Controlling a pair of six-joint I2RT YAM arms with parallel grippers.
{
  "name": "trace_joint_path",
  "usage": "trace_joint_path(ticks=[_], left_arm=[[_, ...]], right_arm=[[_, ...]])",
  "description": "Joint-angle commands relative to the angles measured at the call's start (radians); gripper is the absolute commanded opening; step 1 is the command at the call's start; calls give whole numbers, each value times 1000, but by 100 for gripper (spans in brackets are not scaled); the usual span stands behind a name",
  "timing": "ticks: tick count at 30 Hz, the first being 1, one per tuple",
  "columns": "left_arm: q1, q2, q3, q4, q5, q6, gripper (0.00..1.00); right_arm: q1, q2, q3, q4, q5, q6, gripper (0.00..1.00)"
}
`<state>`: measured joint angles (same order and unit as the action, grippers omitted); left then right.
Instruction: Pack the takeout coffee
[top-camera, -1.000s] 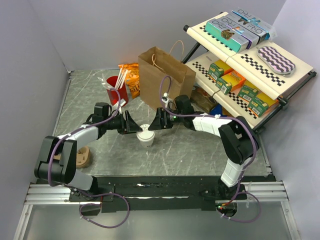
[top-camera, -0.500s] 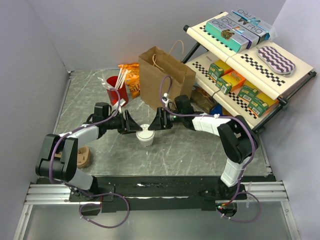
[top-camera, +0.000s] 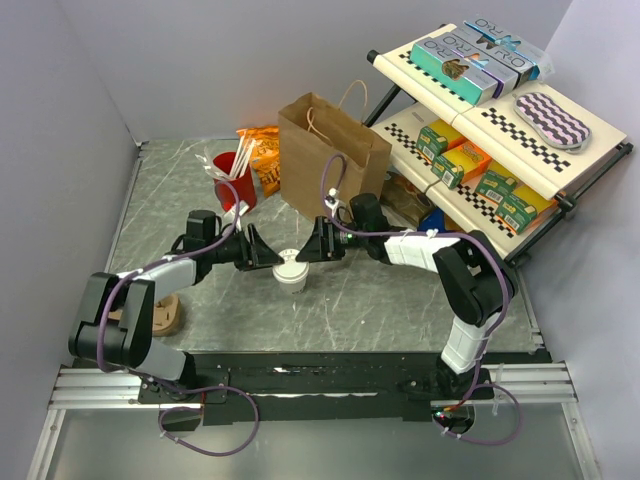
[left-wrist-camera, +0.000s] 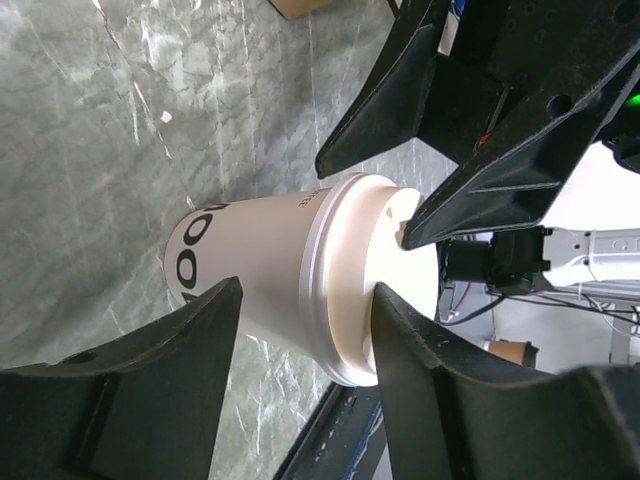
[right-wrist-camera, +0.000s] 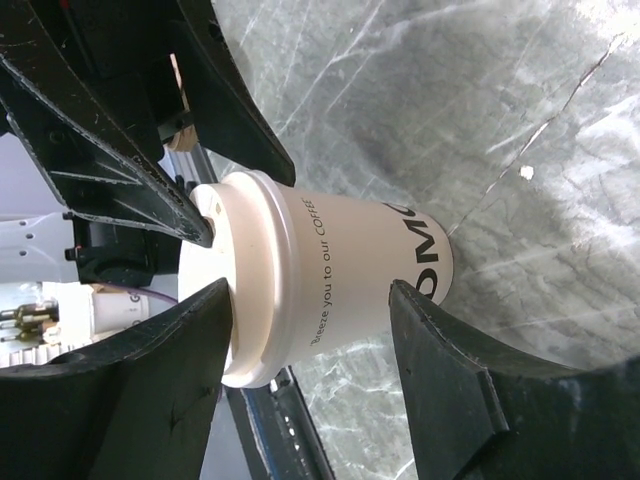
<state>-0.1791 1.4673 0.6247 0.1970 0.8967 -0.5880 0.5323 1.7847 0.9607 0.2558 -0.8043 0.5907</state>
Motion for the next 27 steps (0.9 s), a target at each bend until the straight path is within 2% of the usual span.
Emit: trace_joint_path(ticks=[1, 7, 15, 24, 25, 27], left_arm=[[12, -22, -17, -50, -68, 74, 60], [12, -65, -26, 94, 43, -18, 63], [12, -94, -54, 156, 139, -76, 67], [6, -85, -42, 21, 139, 36, 71], [3, -81, -36, 7, 134, 48, 74], [1, -64, -33, -19, 125, 74, 75]], right_arm=[[-3, 2, -53, 9, 24, -34, 71], [-2, -2, -51, 187, -134, 21, 79], [-3, -11, -40, 212, -191, 37, 84], [-3, -1, -8, 109, -170, -48, 85], [-2, -2, -7, 103, -164, -60, 85], [0, 2, -4, 88, -161, -68, 85]])
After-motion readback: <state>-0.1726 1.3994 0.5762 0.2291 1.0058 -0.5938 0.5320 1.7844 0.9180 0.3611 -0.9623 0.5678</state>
